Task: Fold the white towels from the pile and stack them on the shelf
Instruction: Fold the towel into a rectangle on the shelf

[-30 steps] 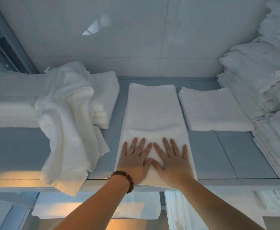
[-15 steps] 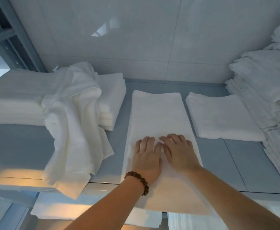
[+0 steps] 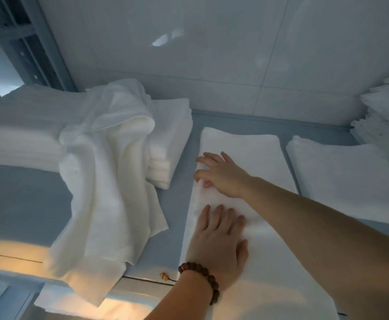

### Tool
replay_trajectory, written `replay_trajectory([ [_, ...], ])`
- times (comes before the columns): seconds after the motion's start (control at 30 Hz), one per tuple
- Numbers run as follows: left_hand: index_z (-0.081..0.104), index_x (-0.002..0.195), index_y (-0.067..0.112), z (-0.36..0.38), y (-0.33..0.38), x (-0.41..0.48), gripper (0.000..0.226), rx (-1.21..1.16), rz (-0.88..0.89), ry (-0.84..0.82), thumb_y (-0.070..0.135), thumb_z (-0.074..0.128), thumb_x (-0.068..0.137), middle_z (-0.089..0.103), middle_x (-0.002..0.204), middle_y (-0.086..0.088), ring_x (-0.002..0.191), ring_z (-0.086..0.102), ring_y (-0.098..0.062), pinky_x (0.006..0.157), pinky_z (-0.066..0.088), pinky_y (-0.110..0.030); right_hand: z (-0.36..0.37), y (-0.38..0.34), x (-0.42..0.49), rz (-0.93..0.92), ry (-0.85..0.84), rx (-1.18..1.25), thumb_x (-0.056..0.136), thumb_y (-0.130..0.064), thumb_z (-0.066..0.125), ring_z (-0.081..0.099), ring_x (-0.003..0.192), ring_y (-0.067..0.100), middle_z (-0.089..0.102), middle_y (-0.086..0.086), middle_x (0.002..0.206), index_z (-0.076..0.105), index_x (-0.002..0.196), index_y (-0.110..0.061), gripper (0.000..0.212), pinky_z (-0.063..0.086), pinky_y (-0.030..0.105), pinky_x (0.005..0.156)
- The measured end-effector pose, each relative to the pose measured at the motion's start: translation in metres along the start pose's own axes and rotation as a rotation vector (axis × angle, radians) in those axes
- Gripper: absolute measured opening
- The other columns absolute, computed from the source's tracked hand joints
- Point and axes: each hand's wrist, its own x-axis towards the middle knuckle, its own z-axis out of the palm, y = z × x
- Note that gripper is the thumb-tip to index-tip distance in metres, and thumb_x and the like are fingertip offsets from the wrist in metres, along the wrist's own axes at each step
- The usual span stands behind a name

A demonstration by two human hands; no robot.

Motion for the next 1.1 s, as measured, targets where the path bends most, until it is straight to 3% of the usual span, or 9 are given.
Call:
replay_trajectory([
  [0.1, 0.044, 0.132, 0.023, 0.000, 0.000, 0.000, 0.050, 0.013, -0.026, -0.009, 0.044, 0.032, 0.089, 0.048, 0.136, -0.001, 0.130, 0.039, -0.031, 0.114, 0.016, -0.053, -0.004, 0.005, 0.014, -0.002, 0.071, -0.056, 0.094, -0.021, 0.050, 0.010, 0.144, 0.020, 0.026, 0.005, 0.152, 0.055, 0.103, -0.023, 0.011, -0.001, 0.051, 0.115],
  [0.23, 0.009, 0.149, 0.030, 0.005, -0.002, 0.000, 0.063, -0.032, -0.087, -0.042, 0.054, 0.011, 0.090, 0.005, 0.158, -0.001, 0.145, -0.008, -0.029, 0.113, -0.013, -0.052, -0.002, 0.004, 0.014, 0.026, 0.040, -0.021, 0.095, -0.027, 0.049, 0.006, 0.145, 0.019, 0.016, 0.002, 0.157, 0.050, 0.121, -0.029, 0.026, -0.001, 0.054, 0.116],
  [0.33, -0.007, 0.148, 0.033, 0.007, -0.005, -0.001, 0.067, -0.051, -0.112, -0.079, 0.060, 0.007, 0.088, -0.015, 0.157, 0.000, 0.140, -0.027, -0.026, 0.112, -0.017, -0.051, -0.004, 0.008, -0.007, 0.109, 0.123, 0.147, 0.097, -0.036, 0.044, 0.002, 0.146, 0.016, 0.003, -0.003, 0.159, 0.029, 0.143, -0.036, 0.049, 0.001, 0.049, 0.117],
  [0.43, 0.000, 0.148, 0.034, 0.003, -0.003, -0.002, 0.070, -0.027, -0.136, -0.121, 0.060, 0.008, 0.084, -0.010, 0.158, 0.000, 0.142, -0.020, -0.027, 0.112, -0.015, -0.052, -0.006, 0.028, -0.047, 0.226, 0.254, 0.213, 0.099, -0.037, 0.036, 0.006, 0.146, 0.017, 0.010, -0.002, 0.159, 0.027, 0.145, -0.032, 0.047, 0.005, 0.046, 0.117],
  [0.57, 0.048, 0.120, 0.021, -0.013, 0.007, 0.027, 0.058, -0.001, -0.195, 0.022, 0.046, 0.011, 0.083, 0.044, 0.129, -0.006, 0.126, 0.035, -0.031, 0.112, 0.010, -0.052, 0.006, 0.053, -0.092, 0.332, 0.119, 0.123, 0.100, -0.039, 0.028, -0.001, 0.146, 0.014, 0.009, -0.006, 0.159, 0.027, 0.145, -0.035, 0.045, 0.002, 0.048, 0.118],
  [0.73, 0.003, 0.150, 0.016, -0.001, -0.014, 0.092, 0.059, 0.032, -0.161, -0.082, 0.041, 0.016, 0.097, -0.003, 0.158, -0.007, 0.145, -0.009, -0.025, 0.117, -0.007, -0.046, 0.026, 0.051, -0.101, 0.262, 0.014, 0.155, 0.101, -0.040, 0.021, -0.003, 0.145, 0.007, 0.004, -0.015, 0.158, 0.017, 0.147, -0.040, 0.046, -0.002, 0.046, 0.118],
  [0.8, 0.006, 0.150, 0.018, 0.006, -0.029, 0.103, 0.061, 0.068, -0.209, -0.090, 0.046, 0.014, 0.096, 0.000, 0.158, -0.008, 0.145, -0.006, -0.025, 0.117, -0.005, -0.047, 0.026, 0.056, -0.098, 0.295, 0.112, 0.220, 0.101, -0.037, 0.025, 0.012, 0.144, 0.007, 0.020, -0.014, 0.155, 0.029, 0.143, -0.038, 0.042, 0.002, 0.042, 0.119],
  [0.93, 0.039, 0.134, 0.020, 0.011, -0.037, 0.113, 0.056, 0.110, -0.207, 0.124, 0.048, 0.018, 0.090, 0.035, 0.143, -0.010, 0.136, 0.020, -0.027, 0.115, 0.004, -0.046, 0.014, 0.076, -0.064, 0.301, 0.268, 0.185, 0.098, -0.020, 0.040, 0.045, 0.122, 0.025, 0.050, 0.005, 0.134, 0.049, 0.133, -0.020, 0.036, 0.029, 0.040, 0.108],
  [1.1, 0.013, 0.149, 0.023, 0.023, -0.039, 0.118, 0.069, 0.043, -0.197, 0.096, 0.055, 0.003, 0.089, 0.002, 0.158, -0.007, 0.144, -0.010, -0.026, 0.115, -0.013, -0.047, -0.001, 0.084, 0.012, 0.295, 0.206, 0.142, 0.099, -0.029, 0.041, 0.032, 0.133, 0.029, 0.035, 0.009, 0.146, 0.041, 0.139, -0.026, 0.041, 0.027, 0.044, 0.110],
])
